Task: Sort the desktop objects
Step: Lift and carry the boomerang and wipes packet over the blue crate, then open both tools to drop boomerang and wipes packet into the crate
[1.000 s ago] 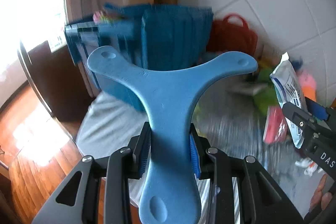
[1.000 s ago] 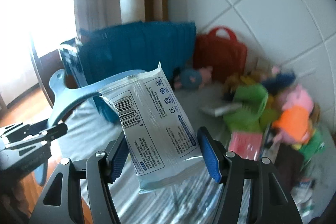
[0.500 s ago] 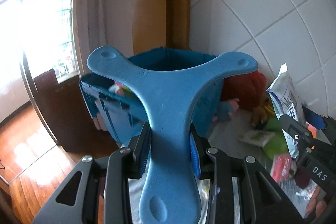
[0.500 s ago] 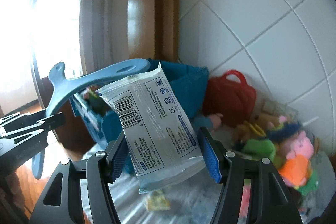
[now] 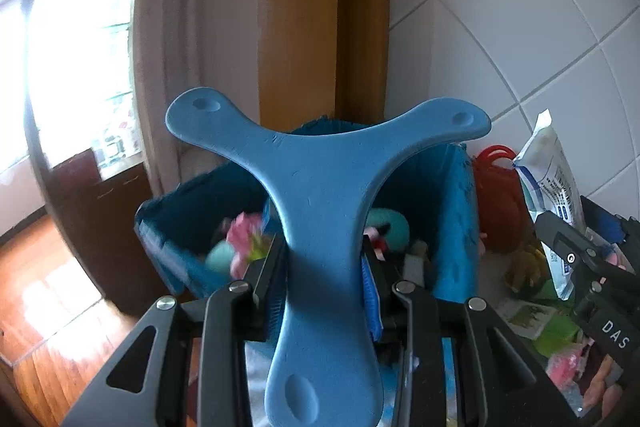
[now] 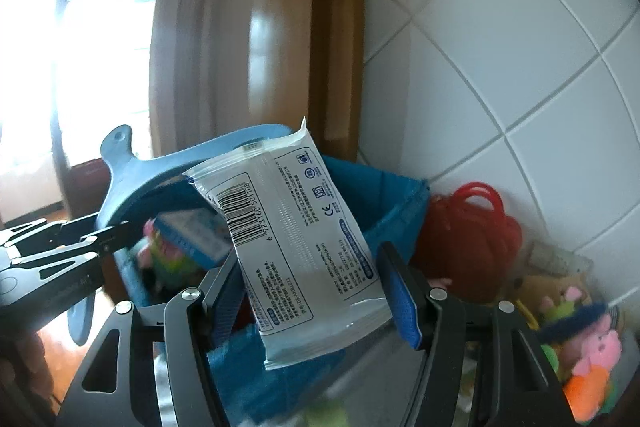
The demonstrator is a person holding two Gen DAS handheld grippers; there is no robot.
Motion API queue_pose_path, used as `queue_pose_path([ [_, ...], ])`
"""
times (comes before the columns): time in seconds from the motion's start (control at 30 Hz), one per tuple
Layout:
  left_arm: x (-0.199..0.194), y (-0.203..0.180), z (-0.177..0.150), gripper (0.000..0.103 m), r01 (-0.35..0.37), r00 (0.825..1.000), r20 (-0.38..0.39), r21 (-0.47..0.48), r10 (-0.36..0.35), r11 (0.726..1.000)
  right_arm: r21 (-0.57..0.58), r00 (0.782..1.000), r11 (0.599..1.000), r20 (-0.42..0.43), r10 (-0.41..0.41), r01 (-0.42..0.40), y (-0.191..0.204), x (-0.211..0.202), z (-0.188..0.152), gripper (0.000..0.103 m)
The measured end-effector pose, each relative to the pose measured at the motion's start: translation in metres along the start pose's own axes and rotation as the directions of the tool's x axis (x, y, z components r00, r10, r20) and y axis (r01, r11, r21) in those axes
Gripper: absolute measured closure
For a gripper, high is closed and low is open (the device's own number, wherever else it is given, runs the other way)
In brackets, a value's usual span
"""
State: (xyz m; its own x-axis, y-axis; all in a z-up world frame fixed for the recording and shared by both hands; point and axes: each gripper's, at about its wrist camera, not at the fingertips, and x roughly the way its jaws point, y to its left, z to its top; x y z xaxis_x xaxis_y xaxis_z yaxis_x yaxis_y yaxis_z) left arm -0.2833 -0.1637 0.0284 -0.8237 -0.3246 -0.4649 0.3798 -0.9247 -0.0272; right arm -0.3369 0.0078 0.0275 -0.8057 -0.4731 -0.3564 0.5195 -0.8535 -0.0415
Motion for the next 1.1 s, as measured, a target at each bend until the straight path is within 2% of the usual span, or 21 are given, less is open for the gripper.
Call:
queue_pose_path([
  [0.2,0.081,0.024,0.059,0.07,0.086,0.996,-0.043,0.073,-0.083,0.994,0.064,0.996,0.994,-0.003,-0.093,0.093,0.013,0.062,0.044,0.04],
  [0.33,0.128,0.028,0.097,0.07,0.154,0.985,-0.094,0.116,-0.143,0.981,0.095,0.987,0.982,-0.014,-0.162,0.163,0.016,0.09,0.078,0.04],
  [0.53,0.169,0.027,0.125,0.07,0.224,0.969,-0.139,0.121,-0.206,0.967,0.078,0.97,0.969,-0.071,-0.231,0.236,0.018,0.13,0.113,0.04],
  [0.57,0.174,0.026,0.126,0.068,0.234,0.965,-0.149,0.127,-0.215,0.964,0.07,0.967,0.966,-0.081,-0.243,0.249,0.017,0.135,0.114,0.039],
  [0.63,0.178,0.02,0.127,0.045,0.249,0.96,-0.166,0.12,-0.227,0.961,0.063,0.961,0.962,-0.096,-0.261,0.267,0.02,0.141,0.115,0.036],
  [0.67,0.18,0.019,0.127,0.022,0.251,0.959,-0.167,0.123,-0.229,0.96,0.064,0.958,0.959,-0.101,-0.27,0.277,0.017,0.145,0.115,0.033],
  [0.7,0.177,0.019,0.126,0.011,0.246,0.961,-0.158,0.129,-0.225,0.961,0.064,0.955,0.956,-0.103,-0.279,0.286,0.017,0.146,0.115,0.03],
  [0.77,0.174,0.019,0.124,0.009,0.251,0.962,-0.147,0.135,-0.231,0.958,0.062,0.952,0.953,-0.099,-0.291,0.298,0.016,0.146,0.115,0.02],
  [0.9,0.171,0.023,0.121,0.009,0.26,0.959,-0.155,0.131,-0.239,0.957,0.071,0.95,0.95,-0.093,-0.298,0.305,0.021,0.136,0.114,0.019],
  [0.93,0.17,0.023,0.12,0.009,0.259,0.958,-0.157,0.129,-0.238,0.957,0.071,0.949,0.949,-0.091,-0.302,0.308,0.012,0.142,0.114,0.016],
  [1.03,0.167,0.026,0.119,0.009,0.262,0.957,-0.159,0.124,-0.242,0.957,0.07,0.949,0.948,-0.079,-0.306,0.312,0.019,0.134,0.114,0.003],
  [1.1,0.163,0.03,0.116,0.009,0.264,0.957,-0.16,0.121,-0.243,0.957,0.07,0.949,0.947,-0.073,-0.308,0.313,0.022,0.129,0.114,0.001],
])
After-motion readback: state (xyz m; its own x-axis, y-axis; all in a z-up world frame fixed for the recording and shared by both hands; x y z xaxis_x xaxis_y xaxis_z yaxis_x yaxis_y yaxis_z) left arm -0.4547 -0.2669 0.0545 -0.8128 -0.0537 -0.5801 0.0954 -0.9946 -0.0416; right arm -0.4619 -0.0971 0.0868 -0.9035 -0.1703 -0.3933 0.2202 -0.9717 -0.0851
